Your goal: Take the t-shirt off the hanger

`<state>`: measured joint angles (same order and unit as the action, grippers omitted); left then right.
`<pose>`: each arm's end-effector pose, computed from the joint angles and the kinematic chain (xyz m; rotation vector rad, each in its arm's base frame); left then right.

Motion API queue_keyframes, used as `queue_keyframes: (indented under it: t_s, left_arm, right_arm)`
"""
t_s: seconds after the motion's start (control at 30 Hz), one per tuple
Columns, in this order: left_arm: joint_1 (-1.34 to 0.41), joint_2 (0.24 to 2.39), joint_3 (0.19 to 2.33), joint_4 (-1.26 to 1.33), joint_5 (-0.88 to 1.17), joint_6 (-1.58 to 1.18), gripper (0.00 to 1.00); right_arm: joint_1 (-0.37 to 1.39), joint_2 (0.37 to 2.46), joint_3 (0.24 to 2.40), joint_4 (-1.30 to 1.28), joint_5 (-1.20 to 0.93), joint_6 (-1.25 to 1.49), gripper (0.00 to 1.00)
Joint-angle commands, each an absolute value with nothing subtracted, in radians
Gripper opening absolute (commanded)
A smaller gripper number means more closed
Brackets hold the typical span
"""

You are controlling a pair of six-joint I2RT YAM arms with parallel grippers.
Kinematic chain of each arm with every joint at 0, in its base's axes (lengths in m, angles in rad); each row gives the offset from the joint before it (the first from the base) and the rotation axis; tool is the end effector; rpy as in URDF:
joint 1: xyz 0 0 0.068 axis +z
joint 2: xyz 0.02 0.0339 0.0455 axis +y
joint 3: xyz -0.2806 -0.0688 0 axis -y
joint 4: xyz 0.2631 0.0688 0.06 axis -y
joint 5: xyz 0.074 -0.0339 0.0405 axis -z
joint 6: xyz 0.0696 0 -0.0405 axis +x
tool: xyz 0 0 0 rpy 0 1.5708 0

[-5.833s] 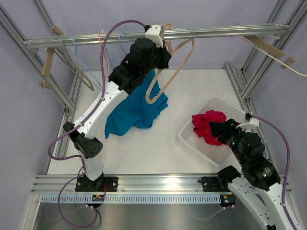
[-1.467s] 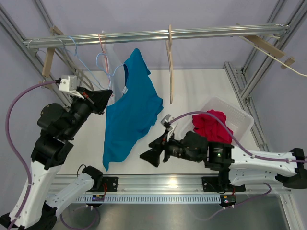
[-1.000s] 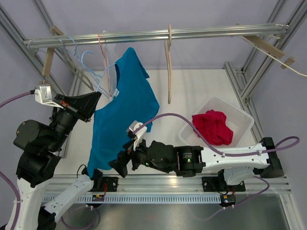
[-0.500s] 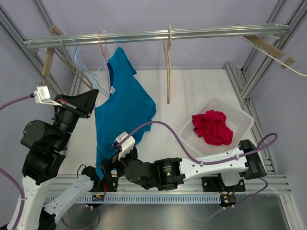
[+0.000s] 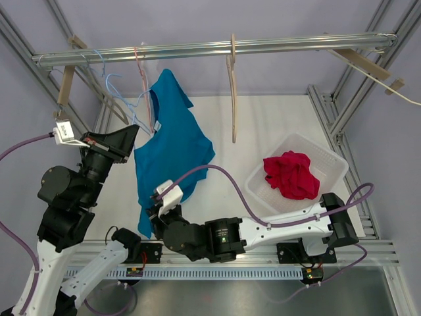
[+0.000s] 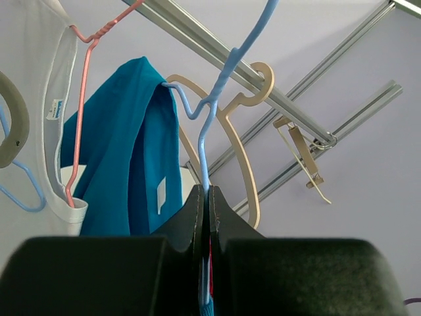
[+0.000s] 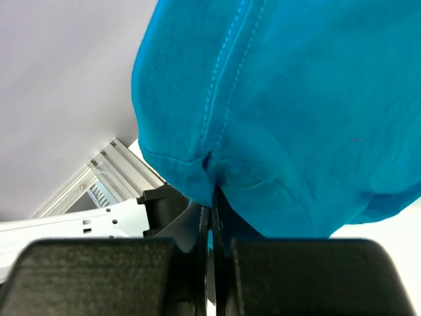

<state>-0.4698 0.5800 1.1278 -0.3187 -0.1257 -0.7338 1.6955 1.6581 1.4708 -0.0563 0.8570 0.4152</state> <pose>0.1091 -0.0456 0.4880 -0.2944 1.3735 -0.9262 -0.0013 0.4334 0.3742 -0.5248 1.7142 0.7684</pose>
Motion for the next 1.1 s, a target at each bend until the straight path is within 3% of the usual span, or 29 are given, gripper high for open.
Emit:
queue_keyframes:
  t_s: [0.0,0.3,0.57,0.83,0.93,1.07]
  left_arm:
    - [-0.472,0.563,1.132,-0.187,-0.17,-0.749,0.0]
    - [-0.474,0.667,1.188,-0.046,-0.252,-0.638,0.0]
    - [-0.472,0.805,1.462,-0.084,-0.115,-0.629,0.0]
    - [-0.474,0.752,1.624,-0.274,0.041,-0.594,0.0]
    - [-0.472,0.674,1.557,-0.298,0.168,-0.65,0.0]
    - [-0.472,0.517,1.407,-0.356,0.153,-0.655,0.0]
  right_arm:
    - [1.7,1.623,1.479,-0.034,0.879,0.443,0.0]
    - [1.853,1.499,1.411,-0.058,0.736,0.382,0.0]
    - [1.879,1.466,1.31,-0.181,0.686,0.528,0.0]
    - [1.879,1.373,1.267,-0.317,0.822,0.522,0.0]
    - [1.878,1.322,1.29,-0.347,0.891,0.454,0.0]
    - [1.821,1.253,1.33,-0.376,0.904,0.306,0.0]
